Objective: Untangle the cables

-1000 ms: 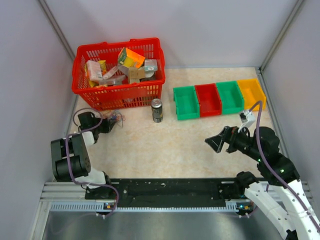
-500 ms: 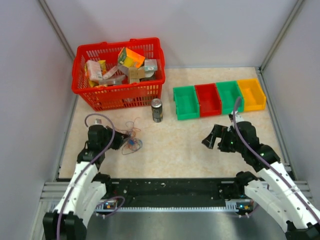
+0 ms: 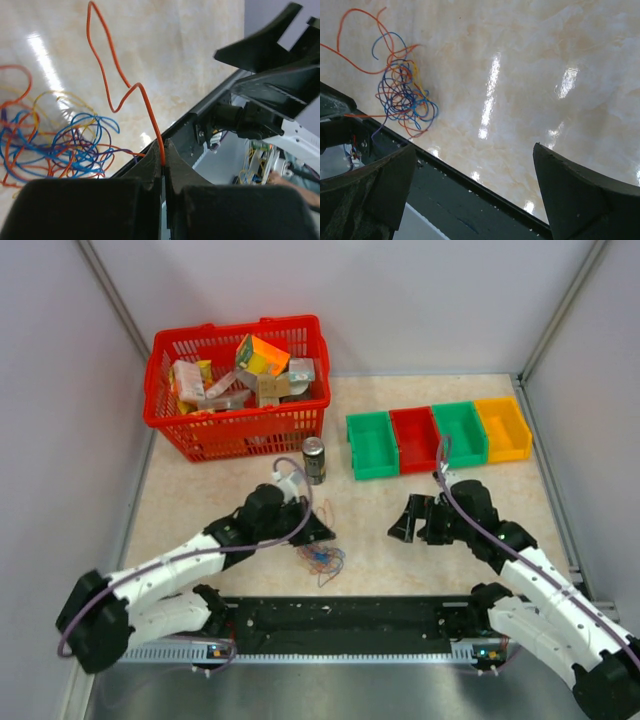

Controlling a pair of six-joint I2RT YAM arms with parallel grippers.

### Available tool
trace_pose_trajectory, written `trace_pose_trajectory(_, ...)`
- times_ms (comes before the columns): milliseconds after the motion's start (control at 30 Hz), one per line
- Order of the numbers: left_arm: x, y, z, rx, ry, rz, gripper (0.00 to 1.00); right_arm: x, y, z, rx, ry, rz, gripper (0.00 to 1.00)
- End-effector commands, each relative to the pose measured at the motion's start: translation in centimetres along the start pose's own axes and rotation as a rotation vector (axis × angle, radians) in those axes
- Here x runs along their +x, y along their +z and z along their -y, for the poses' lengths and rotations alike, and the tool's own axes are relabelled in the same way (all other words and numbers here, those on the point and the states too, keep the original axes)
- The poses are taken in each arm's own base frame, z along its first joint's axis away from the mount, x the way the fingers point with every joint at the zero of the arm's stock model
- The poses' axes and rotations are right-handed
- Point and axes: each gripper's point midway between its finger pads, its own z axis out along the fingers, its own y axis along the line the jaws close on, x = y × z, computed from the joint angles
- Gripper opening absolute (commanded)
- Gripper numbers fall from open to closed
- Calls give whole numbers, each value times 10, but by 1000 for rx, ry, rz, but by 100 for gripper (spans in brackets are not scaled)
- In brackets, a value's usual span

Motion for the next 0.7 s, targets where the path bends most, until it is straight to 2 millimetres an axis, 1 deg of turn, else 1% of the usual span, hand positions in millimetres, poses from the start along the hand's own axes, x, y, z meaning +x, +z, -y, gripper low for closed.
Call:
trace_pose_trajectory(0, -14, 28, 88, 174, 234, 20, 0, -3, -5, -10, -66, 4, 66, 98)
trace_pose_trajectory(67, -8, 44, 100, 191, 265, -16, 0, 2, -5, -8, -62, 19, 59, 95)
trace_pose_trajectory(133, -5, 52, 115, 241, 273, -45, 0, 6, -6, -6, -60, 32, 55, 94)
trace_pose_trajectory(233, -2, 57, 134, 298, 284, -75, 0, 8, -7, -4, -54, 31, 55, 91)
trace_pose_trajectory(267, -1, 58, 134, 295, 287, -82, 0, 7, -7, -4, -49, 28, 59, 90)
trace_pose_trajectory(333, -3, 58, 129, 262, 290, -74, 0, 4, -7, -2, -36, 16, 63, 89)
trace_pose_trajectory(433, -7, 54, 107, 161, 303, -45, 0, -1, -6, -7, -45, -30, 48, 88)
trace_pose_trajectory(500, -9, 50, 91, 99, 313, -21, 0, -3, -2, -15, -79, -48, 22, 89)
trace_pose_trajectory(533, -12, 47, 88, 92, 321, -3, 0, -2, 1, -21, -99, -61, 6, 89)
trace_pose_trajectory(567, -9, 44, 75, 50, 316, -9, 0, -1, 5, -27, -118, -76, -6, 90)
trace_pose_trajectory(667, -9, 37, 57, 3, 308, 12, 0, 8, 19, -46, -143, -150, -47, 91)
